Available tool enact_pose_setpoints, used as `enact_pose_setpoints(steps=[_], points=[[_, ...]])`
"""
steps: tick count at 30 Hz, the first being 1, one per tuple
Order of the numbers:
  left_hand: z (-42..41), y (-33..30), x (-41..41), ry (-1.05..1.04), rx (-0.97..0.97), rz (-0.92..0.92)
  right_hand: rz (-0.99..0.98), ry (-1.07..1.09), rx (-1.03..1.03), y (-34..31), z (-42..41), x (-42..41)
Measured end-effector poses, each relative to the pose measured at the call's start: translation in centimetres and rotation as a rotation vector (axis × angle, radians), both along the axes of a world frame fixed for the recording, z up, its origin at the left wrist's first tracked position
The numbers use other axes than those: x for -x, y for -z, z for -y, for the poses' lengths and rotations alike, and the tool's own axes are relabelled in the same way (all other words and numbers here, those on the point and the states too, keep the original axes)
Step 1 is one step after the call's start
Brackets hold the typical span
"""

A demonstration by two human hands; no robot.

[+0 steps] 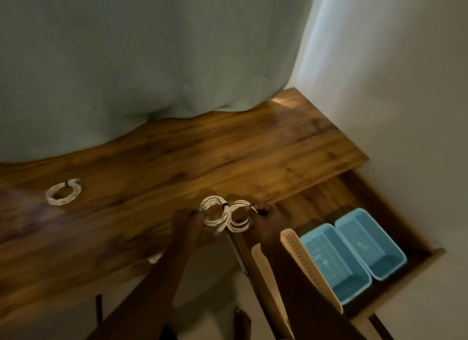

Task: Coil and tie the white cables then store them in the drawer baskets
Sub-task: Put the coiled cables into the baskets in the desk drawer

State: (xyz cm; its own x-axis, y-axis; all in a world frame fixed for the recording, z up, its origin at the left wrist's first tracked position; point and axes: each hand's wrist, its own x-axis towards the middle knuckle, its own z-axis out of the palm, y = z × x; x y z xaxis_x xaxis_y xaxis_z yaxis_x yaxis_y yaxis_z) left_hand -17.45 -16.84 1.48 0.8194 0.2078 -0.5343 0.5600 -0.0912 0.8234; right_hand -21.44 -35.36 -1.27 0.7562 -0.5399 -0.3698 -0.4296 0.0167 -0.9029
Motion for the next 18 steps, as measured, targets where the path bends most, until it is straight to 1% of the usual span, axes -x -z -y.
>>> enact_pose_setpoints(steps=[3, 8, 11, 18], points=[[4.7, 2.0, 1.3, 0.086, 0.018, -0.07, -0.001, 0.078, 0.003, 1.0, 4.2, 2.4], [11.1, 3.8, 5.0, 0.26, -0.064, -0.124, -0.078, 0.231, 0.025, 2.6, 10.0, 6.2], [13.6, 4.7, 7.1, 0.344, -0.133, -0.113, -0.102, 0.298, 0.04, 4.8, 13.0, 8.6], [17.5, 7.2, 10.0, 0.577, -0.269, -0.131, -0.13, 0.46, -0.005, 6.8, 16.9, 13.5]])
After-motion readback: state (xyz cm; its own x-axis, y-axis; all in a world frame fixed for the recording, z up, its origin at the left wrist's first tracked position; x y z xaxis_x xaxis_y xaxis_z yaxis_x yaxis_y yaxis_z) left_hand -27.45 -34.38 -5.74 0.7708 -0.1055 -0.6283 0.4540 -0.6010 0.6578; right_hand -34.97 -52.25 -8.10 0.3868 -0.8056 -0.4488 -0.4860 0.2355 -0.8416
